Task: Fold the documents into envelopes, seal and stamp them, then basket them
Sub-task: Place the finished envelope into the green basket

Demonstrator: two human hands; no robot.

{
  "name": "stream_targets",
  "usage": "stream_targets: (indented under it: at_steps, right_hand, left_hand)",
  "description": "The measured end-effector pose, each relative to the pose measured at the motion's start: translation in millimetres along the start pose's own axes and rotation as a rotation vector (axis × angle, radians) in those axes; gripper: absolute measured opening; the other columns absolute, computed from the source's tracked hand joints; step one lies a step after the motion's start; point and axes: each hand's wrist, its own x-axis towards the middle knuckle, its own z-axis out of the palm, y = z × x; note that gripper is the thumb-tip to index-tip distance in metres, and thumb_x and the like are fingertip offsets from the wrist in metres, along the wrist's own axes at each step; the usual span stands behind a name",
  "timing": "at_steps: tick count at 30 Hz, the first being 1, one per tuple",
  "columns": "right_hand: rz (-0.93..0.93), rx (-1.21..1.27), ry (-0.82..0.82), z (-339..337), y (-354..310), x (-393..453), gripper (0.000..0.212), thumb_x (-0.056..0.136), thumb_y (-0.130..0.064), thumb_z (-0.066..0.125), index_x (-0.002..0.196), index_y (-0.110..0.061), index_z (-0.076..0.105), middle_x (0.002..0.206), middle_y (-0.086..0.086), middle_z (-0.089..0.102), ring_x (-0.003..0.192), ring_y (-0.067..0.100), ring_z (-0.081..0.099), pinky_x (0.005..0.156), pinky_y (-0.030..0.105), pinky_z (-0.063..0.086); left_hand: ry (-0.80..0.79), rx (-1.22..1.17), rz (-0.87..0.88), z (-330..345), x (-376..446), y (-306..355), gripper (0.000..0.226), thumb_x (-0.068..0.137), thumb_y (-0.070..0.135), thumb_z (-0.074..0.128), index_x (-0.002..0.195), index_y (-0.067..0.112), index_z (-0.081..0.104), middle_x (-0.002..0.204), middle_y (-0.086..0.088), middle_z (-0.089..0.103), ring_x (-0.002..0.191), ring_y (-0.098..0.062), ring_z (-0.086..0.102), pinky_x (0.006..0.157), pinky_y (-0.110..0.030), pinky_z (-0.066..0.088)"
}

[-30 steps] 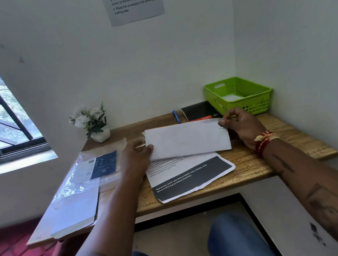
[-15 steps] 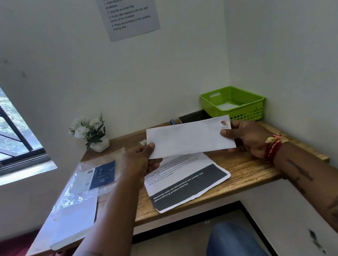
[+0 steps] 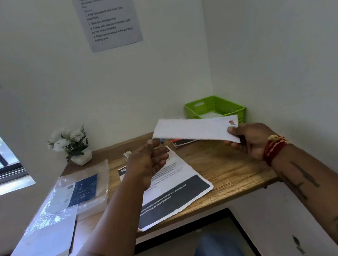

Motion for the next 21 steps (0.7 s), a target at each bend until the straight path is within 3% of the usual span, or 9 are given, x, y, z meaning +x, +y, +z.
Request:
stream_targets:
  at_steps: [2,5,8,10,12,17,19,21]
  right_hand:
    - [-0.021,0.179,0.075,-5.2,-11.6,2.6,0.022,0.099,-0.005,0.059,0.120,0.000,0.056,0.071,0.013,0.075,0.054,0.018,0.073,0.041,0.021,0.054]
    - [-0.071,0.347,0.190,-11.6,-26.0,9.4,0.031,0.100,0.001,0.054,0.130,-0.005,0.049,0.106,0.020,0.071,0.059,0.025,0.074,0.045,0.026,0.058]
    - [-0.082,0.432,0.275,-12.0,-36.9,20.9,0.038,0.097,0.008,0.053,0.132,-0.006,0.050,0.132,0.014,0.058,0.090,0.038,0.072,0.055,0.038,0.062]
    - [-0.067,0.449,0.257,-4.8,-42.9,26.3,0.030,0.097,0.009,0.051,0.125,-0.002,0.051,0.131,0.015,0.057,0.106,0.042,0.065,0.072,0.047,0.062]
    - [-0.041,0.433,0.224,6.6,-45.3,31.5,0.034,0.099,0.008,0.048,0.132,0.000,0.047,0.124,0.021,0.058,0.107,0.043,0.065,0.082,0.052,0.059]
    - [-0.032,0.368,0.209,31.8,-40.7,45.1,0.032,0.095,0.009,0.058,0.126,0.004,0.053,0.122,0.024,0.063,0.105,0.038,0.067,0.079,0.044,0.060]
    - [-0.049,0.343,0.218,36.3,-33.8,53.1,0.027,0.093,0.005,0.064,0.119,0.001,0.057,0.117,0.019,0.064,0.093,0.032,0.069,0.079,0.041,0.062]
    - [-0.053,0.329,0.218,38.3,-25.5,59.6,0.008,0.095,0.000,0.065,0.099,-0.001,0.058,0.104,0.016,0.067,0.073,0.023,0.070,0.065,0.034,0.063]
  left_hand:
    - [-0.055,0.024,0.012,15.1,-2.7,3.8,0.030,0.107,0.034,0.054,0.116,0.011,0.070,0.097,-0.008,0.079,0.082,-0.021,0.074,0.075,-0.031,0.059]
    - [-0.104,0.072,0.012,35.1,-1.6,5.6,0.034,0.108,0.038,0.052,0.121,0.011,0.068,0.104,-0.010,0.079,0.081,-0.020,0.076,0.074,-0.032,0.058]
    - [-0.175,0.157,0.018,48.9,-2.6,2.3,0.045,0.105,0.050,0.049,0.121,0.012,0.068,0.106,-0.009,0.079,0.087,-0.025,0.078,0.075,-0.035,0.059]
    - [-0.250,0.224,0.021,54.4,-5.7,-2.6,0.049,0.102,0.056,0.050,0.120,0.014,0.069,0.110,-0.010,0.078,0.094,-0.030,0.077,0.077,-0.037,0.060]
    - [-0.301,0.274,0.012,56.5,-9.5,-8.1,0.052,0.100,0.059,0.052,0.120,0.015,0.069,0.111,-0.010,0.078,0.096,-0.032,0.077,0.076,-0.037,0.060]
    - [-0.296,0.310,-0.034,52.3,-10.0,-22.1,0.054,0.096,0.060,0.057,0.119,0.013,0.070,0.110,-0.013,0.077,0.090,-0.029,0.076,0.075,-0.035,0.059]
    - [-0.286,0.311,-0.032,47.6,-6.7,-25.5,0.054,0.096,0.060,0.058,0.118,0.012,0.070,0.111,-0.015,0.076,0.088,-0.029,0.076,0.075,-0.035,0.059]
    - [-0.290,0.336,-0.022,43.5,-2.4,-25.4,0.055,0.095,0.061,0.057,0.118,0.013,0.070,0.112,-0.014,0.076,0.088,-0.028,0.077,0.075,-0.036,0.059]
